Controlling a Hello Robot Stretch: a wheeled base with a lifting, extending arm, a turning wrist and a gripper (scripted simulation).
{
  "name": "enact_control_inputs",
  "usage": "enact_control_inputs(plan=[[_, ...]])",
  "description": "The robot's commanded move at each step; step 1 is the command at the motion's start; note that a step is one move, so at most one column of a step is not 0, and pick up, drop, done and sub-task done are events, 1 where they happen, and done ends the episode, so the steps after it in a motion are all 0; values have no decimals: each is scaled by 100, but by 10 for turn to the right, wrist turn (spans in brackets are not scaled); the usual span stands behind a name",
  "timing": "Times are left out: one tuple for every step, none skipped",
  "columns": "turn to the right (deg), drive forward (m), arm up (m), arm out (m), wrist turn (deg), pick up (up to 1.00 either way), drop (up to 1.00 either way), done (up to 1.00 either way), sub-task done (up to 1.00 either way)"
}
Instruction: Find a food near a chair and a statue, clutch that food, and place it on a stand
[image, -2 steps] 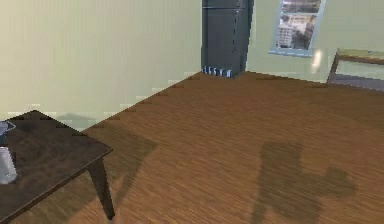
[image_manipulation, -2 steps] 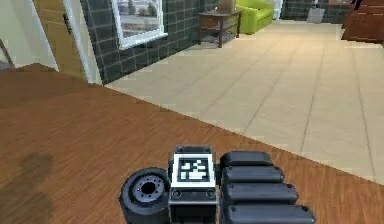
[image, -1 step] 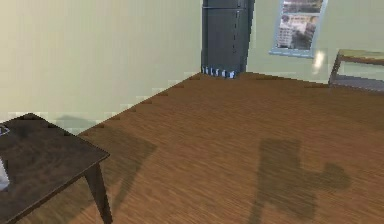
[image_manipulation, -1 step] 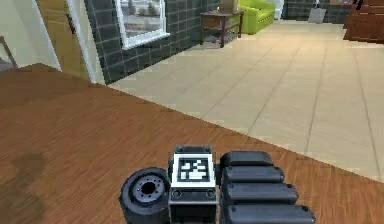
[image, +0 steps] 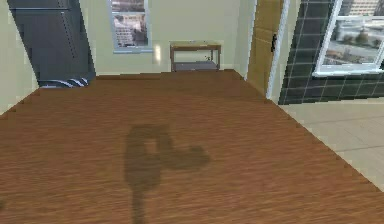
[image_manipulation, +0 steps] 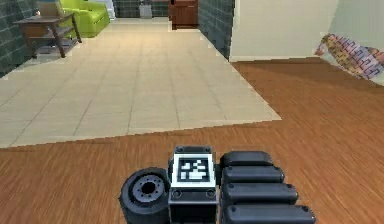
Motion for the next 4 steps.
enact_control_inputs(plan=[[0,100,0,0,0,0,0,0,0],[30,0,0,0,0,0,0,0,0],[0,100,0,0,0,0,0,0,0],[0,100,0,0,0,0,0,0,0]])
